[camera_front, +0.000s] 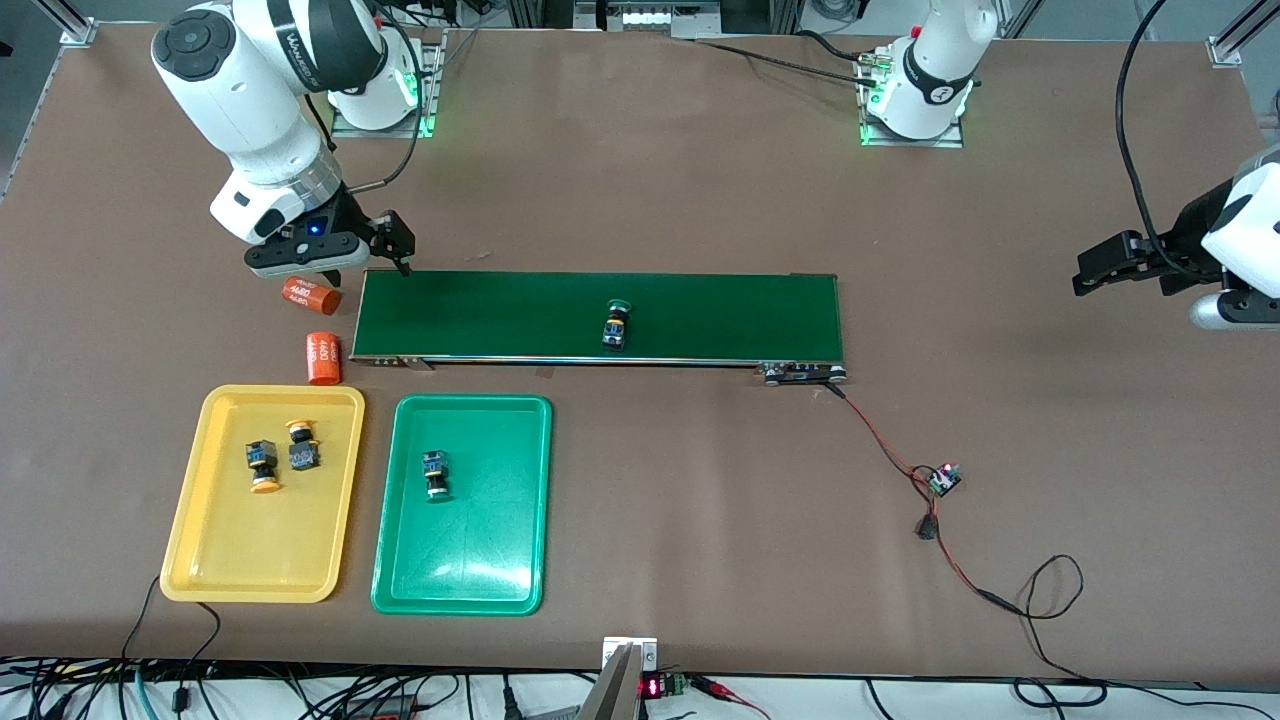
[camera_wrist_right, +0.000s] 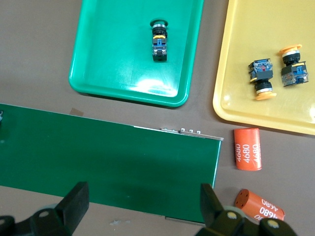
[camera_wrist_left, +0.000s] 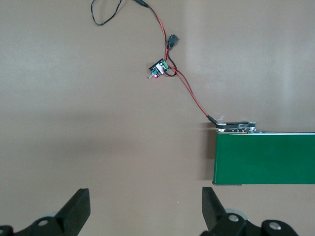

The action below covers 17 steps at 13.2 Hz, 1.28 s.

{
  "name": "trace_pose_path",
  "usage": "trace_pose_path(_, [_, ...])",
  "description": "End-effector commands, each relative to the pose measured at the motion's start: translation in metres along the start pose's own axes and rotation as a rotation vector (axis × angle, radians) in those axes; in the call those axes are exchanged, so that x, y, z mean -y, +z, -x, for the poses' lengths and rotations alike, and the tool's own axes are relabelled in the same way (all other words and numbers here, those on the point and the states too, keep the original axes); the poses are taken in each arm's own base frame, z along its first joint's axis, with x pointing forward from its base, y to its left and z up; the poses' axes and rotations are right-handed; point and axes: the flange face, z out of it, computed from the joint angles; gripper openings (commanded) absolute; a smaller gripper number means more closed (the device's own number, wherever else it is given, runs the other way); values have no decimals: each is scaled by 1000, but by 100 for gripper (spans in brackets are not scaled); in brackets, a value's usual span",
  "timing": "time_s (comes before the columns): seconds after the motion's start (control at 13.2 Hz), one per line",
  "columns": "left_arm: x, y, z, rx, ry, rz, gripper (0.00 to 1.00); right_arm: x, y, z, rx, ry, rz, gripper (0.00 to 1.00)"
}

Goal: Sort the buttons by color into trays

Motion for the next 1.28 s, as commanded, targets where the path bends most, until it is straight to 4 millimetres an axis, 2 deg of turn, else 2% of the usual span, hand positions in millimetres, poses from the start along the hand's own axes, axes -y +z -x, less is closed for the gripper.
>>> trace_pose_path(0.0, [1,-6,0,-6,3,11,100,4,-1,-4,-8,29,-5,100])
trace_pose_path(0.15, [1,-7,0,-7,2,10,100,4,-2,-4,-10,38,-5,100])
trace_pose_path(0.45, [1,-7,0,-7,3,9,100,13,-1,-6,-1,177,-7,100])
trace_pose_path(1.21, [1,-6,0,-6,3,9,100,15,8,-6,18,223,-7,100])
